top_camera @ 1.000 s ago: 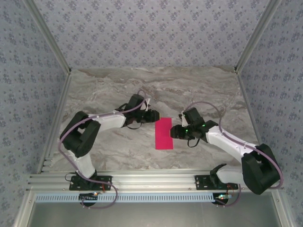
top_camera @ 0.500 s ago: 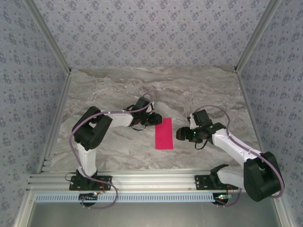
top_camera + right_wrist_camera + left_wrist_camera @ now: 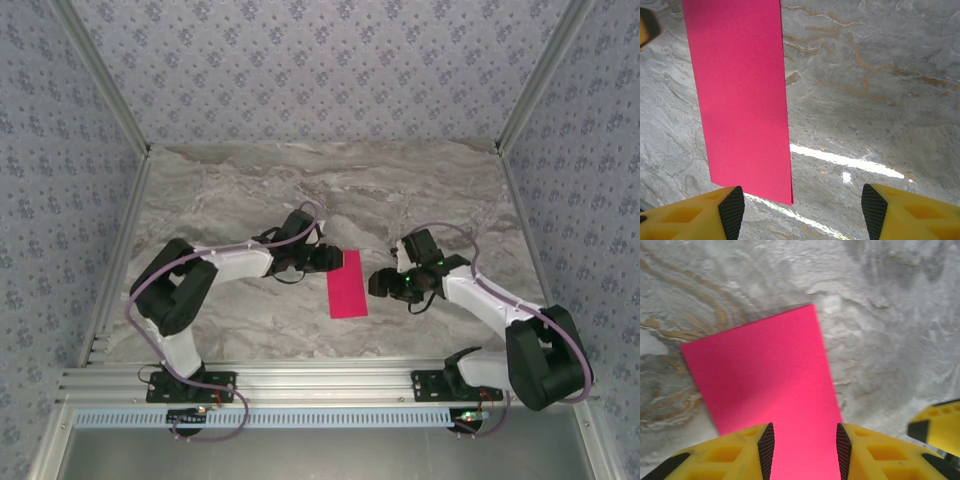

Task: Fold a paper plane with a square sheet of paper (fold left side to right side)
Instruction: Fold the triangle a second time at the center of the table.

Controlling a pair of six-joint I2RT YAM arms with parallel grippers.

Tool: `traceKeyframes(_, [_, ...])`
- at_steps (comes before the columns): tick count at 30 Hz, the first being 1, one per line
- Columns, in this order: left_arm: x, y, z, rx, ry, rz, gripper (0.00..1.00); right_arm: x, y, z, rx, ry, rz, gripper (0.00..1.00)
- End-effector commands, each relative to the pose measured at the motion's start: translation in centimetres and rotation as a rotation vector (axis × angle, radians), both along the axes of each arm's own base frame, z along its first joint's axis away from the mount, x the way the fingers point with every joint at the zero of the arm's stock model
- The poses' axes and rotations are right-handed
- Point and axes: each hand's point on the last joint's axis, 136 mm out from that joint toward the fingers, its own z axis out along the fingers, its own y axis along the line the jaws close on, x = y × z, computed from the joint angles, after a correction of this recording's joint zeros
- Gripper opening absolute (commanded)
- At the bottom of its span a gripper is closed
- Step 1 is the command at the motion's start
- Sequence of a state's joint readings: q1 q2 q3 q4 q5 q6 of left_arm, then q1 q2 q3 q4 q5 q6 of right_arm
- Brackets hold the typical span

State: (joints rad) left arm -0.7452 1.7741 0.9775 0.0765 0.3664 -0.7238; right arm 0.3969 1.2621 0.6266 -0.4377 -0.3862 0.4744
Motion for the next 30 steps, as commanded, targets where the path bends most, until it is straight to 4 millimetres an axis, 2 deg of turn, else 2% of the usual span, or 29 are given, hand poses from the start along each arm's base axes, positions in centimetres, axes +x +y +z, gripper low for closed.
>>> traceKeyframes(1, [-1.5,-0.1,0.9,0.002,0.001,-0.012,0.39,0.2,0.5,0.2,0.014,0.013,0.004,0.68])
traceKeyframes(8, [-3.6,0.1,-1.7,0.082,0.065,0.004,0.39,0.1,1.3,-0.1,0.013,0.028,0.023,0.68])
traceKeyframes(13, [-4.3,0.0,-3.3,0.116,0.107,-0.003,0.39,0.1,1.3,-0.5,-0.003,0.045,0.027,0.68])
traceKeyframes(20, [-4.6,1.2,-5.5,0.195,0.142,0.021,0.39,0.1,2.3,-0.3,0.040,0.072,0.049,0.69])
traceKeyframes(30, [-4.9,1.8,-5.7,0.200,0.139,0.026,0.38,0.0,4.1,-0.5,0.095,0.126,0.063,0.64])
